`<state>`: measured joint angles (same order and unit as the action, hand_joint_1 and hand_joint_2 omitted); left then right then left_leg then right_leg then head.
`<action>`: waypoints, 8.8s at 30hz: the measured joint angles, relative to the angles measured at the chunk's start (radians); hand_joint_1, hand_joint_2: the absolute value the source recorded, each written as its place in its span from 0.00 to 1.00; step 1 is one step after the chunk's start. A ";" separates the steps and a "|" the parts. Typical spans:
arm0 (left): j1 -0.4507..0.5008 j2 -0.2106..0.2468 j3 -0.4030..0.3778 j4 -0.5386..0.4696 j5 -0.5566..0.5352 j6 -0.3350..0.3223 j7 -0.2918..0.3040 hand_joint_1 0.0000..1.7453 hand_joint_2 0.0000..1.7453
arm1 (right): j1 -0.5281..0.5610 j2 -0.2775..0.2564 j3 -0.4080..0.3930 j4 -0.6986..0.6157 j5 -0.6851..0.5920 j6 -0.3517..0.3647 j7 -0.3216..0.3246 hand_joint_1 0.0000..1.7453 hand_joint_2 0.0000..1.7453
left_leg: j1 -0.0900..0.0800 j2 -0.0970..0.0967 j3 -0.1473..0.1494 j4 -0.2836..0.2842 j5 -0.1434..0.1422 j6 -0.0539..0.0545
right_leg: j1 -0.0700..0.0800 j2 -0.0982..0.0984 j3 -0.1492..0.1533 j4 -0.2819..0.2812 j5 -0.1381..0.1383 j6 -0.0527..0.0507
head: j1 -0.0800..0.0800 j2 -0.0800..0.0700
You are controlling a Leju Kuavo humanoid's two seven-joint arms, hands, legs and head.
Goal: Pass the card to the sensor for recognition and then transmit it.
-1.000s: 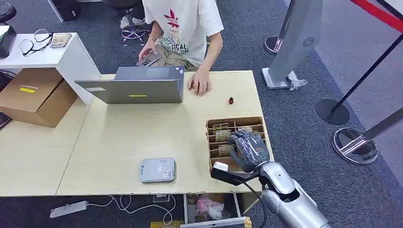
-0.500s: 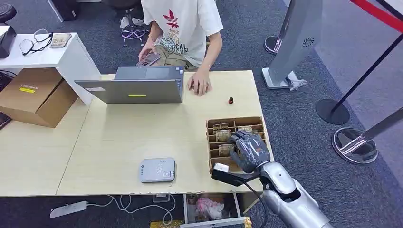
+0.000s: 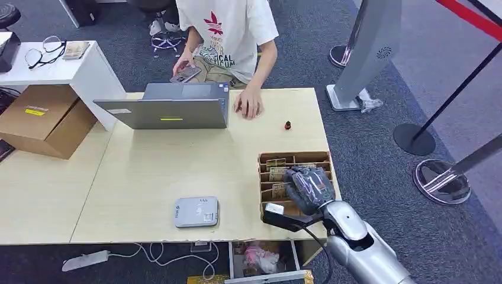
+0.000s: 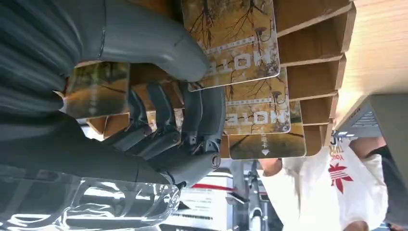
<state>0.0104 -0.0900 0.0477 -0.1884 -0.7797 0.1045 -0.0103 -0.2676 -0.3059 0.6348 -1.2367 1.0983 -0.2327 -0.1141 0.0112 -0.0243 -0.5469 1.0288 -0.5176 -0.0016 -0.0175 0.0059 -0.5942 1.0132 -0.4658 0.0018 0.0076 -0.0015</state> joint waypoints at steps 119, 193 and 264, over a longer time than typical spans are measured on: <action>0.003 -0.010 0.018 0.000 -0.021 0.008 -0.011 0.00 0.00 | 0.103 -0.001 -0.247 -0.354 -0.021 -0.081 0.010 0.00 1.00 | 0.000 -0.001 -0.001 0.000 -0.001 0.002 | 0.000 -0.001 0.000 -0.001 -0.001 0.001 | 0.000 0.000; 0.000 -0.007 0.032 0.000 -0.061 -0.016 -0.002 0.00 0.00 | 0.108 -0.005 -0.317 -0.144 -0.040 0.076 0.016 0.47 1.00 | 0.000 0.000 -0.001 0.000 -0.001 0.002 | 0.000 0.000 0.000 -0.001 -0.001 0.001 | 0.000 0.000; 0.000 0.000 0.032 0.000 -0.090 -0.016 -0.019 0.00 0.00 | -0.096 0.012 -0.286 -0.053 -0.414 0.334 -0.137 0.89 1.00 | 0.000 0.001 0.000 0.000 -0.001 0.002 | 0.000 0.001 0.000 0.000 0.000 0.002 | 0.000 0.000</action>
<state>0.0104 -0.0904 0.0797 -0.1884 -0.8701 0.0885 -0.0294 -0.3634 -0.2941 0.3487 -1.2898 0.6844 0.1014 -0.2510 0.0110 -0.0237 -0.5470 1.0292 -0.5181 0.0000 -0.0177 0.0064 -0.5939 1.0128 -0.4655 0.0036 0.0076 -0.0011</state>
